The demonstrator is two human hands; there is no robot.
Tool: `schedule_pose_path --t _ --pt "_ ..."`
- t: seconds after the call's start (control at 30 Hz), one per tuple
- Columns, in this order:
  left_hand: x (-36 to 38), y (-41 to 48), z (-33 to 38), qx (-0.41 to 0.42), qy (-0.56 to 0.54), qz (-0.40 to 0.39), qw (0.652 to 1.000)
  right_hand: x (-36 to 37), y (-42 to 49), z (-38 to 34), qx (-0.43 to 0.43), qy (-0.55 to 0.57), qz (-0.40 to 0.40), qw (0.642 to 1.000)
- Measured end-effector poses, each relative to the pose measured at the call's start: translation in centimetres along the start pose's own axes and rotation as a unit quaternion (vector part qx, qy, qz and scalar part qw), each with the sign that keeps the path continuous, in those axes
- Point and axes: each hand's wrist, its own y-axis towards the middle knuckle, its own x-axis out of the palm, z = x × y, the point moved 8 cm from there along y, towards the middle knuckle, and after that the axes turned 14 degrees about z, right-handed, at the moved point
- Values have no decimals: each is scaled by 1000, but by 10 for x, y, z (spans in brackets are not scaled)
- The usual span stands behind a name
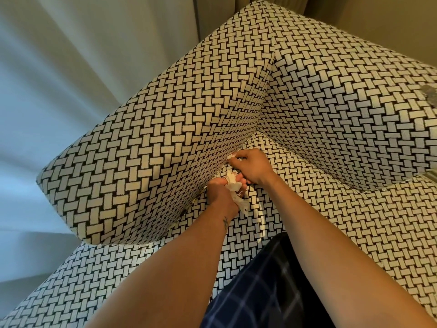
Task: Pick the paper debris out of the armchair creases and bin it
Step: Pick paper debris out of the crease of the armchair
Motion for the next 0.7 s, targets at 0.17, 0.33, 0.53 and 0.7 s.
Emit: schedule_pose_path --t 0.17,0.33,0.53,0.7 --pt "1 2 0 8 8 -3 1000 -3 -1 -2 -33 -12 11 999" --pt "0 3 -1 9 10 -2 1000 -9 -11 0 -35 29 40 998" --pt "0 3 -1 9 6 1 1000 -28 -31 -1 23 149 31 988" --pt "-1 5 0 7 3 7 1000 -51 -51 7 -1 153 31 988"
